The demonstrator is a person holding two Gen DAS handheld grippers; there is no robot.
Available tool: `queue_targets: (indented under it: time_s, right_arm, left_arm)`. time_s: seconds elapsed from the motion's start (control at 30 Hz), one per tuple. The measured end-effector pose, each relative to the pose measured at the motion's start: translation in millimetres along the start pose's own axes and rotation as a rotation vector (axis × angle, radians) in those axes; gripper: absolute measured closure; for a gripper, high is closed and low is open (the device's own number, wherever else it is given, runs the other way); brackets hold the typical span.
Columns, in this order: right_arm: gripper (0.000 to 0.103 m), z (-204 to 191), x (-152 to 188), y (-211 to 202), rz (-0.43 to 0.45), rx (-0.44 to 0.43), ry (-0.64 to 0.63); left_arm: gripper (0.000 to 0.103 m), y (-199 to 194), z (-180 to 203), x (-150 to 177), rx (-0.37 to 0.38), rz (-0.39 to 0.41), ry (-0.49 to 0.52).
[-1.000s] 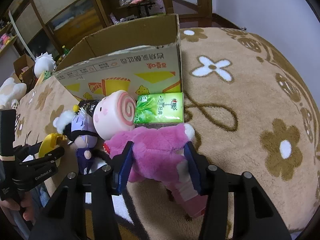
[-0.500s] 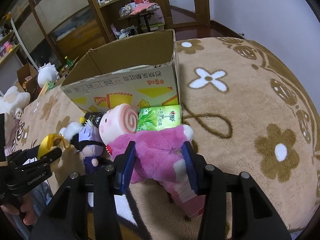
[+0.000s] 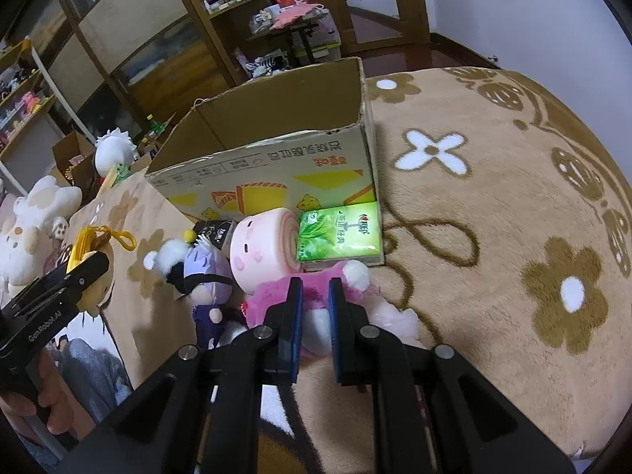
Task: Organize soft objects
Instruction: 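Close the left tool on the yellow plush while the right tool grasps the pink bear, then carry the yellow plush with the left tool into the box and release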
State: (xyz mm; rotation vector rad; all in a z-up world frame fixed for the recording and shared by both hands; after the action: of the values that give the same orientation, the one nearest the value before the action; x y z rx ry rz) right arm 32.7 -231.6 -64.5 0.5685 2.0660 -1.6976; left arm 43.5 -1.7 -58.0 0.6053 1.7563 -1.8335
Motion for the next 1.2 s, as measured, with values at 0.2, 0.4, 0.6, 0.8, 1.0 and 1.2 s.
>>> queue_targets:
  time_s: [0.2,0.4,0.6,0.8,1.0,1.2]
  right_arm:
    - [0.090,5.5,1.3,-0.7,-0.001,-0.013,0.031]
    - [0.090,0.8,-2.1,-11.8,0.048,0.005,-0.003]
    - [0.090,-4.7,-6.6,-32.5,0.113,0.031,-0.034]
    - [0.090,-7.5,-13.7,-59.2,0.208,0.040,-0.041]
    - [0.090,-4.3,-26.8,-89.7,0.311,0.007,-0.011]
    - [0.090,-4.8,-44.9,-114.5,0.403,0.008,-0.013]
  left_arm:
    - [0.046,-0.7,0.1,0.5,0.001,0.004,-0.002]
    - [0.046,-4.5,-1.0,-1.9,0.006,0.020,-0.012]
    - [0.046,-16.3,-2.4,-7.3,0.042,0.062,-0.030]
    - [0.046,-24.8,-3.0,-12.9,0.063,0.090,-0.042]
    - [0.046,-36.3,3.6,-23.8,0.060,0.142,-0.010]
    - [0.046,-42.0,16.3,-47.0,0.064,0.207,0.026]
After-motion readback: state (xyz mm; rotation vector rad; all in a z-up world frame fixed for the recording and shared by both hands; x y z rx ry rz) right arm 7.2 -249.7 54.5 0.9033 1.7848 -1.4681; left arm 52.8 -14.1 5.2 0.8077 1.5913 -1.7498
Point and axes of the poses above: each gripper's, at about its wrist camera, not at the fingertips, and y roughly the way its jaws point, z to its right, x to its underside, the point moved 1 cm from there along y, roughly the way its jaws point, and after that the axes turned 9 degrees about -y, right-handed, at the moved point
